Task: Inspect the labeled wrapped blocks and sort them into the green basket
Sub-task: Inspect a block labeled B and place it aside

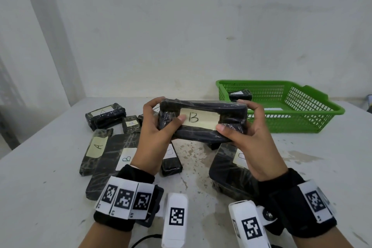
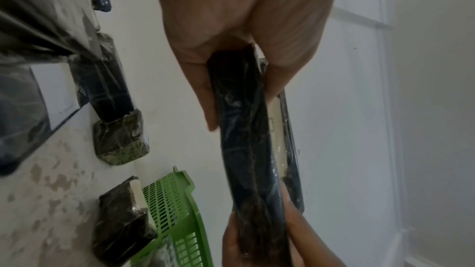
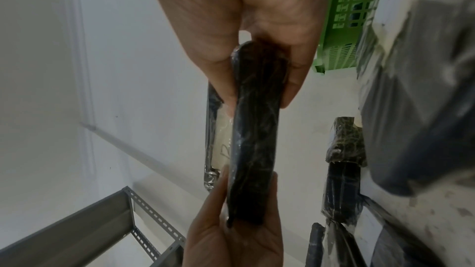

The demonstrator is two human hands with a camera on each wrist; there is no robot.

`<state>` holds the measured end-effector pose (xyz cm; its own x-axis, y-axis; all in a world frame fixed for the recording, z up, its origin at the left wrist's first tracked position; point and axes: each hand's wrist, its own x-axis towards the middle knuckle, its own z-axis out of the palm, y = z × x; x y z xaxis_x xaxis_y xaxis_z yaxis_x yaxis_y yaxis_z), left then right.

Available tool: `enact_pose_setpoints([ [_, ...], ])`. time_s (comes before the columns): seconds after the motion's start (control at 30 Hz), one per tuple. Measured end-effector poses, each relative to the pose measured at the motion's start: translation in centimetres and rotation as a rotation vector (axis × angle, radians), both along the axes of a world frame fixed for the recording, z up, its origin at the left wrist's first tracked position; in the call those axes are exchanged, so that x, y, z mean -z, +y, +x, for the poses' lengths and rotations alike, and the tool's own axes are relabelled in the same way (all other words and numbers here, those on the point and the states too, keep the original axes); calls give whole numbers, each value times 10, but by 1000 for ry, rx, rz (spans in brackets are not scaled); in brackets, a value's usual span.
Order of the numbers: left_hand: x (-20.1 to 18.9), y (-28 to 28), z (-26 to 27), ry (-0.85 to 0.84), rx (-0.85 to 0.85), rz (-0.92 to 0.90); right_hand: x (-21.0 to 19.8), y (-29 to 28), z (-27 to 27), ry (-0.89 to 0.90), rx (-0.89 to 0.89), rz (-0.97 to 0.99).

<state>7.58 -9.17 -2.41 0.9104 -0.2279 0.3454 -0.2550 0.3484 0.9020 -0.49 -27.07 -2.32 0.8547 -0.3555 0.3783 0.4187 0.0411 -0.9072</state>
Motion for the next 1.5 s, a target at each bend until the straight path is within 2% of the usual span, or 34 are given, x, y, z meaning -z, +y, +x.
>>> enact_pose_setpoints([
  [0.17,4,-4,4,60,-16,65,3,-2,0,-41,47,-48],
  [0.33,1,0,7,225,175,-64,1,-1,2,-40,48,-16],
  [0.57,0,3,10,299,137,-26,-1,2,3,-99,-19,83],
  [0.7,-2,1,9,343,170,-117,1,3,4,-88,-7,30],
  [0.8,-2,0,10,335,98,-166,3,5,4,-9,-51,-8],
  [0.97,-5,1,7,265,19,-225,-1,4,0,44,-201,170],
  [1.13,-4,3,5,124,110,-143,-2,8,2,70,-36,131],
  [1.23,-8,4,1,122,160,-144,-2,4,3,20,29,111],
  [1.5,-2,-1,5,67,30,-30,-2,7,-1,52,76,39],
])
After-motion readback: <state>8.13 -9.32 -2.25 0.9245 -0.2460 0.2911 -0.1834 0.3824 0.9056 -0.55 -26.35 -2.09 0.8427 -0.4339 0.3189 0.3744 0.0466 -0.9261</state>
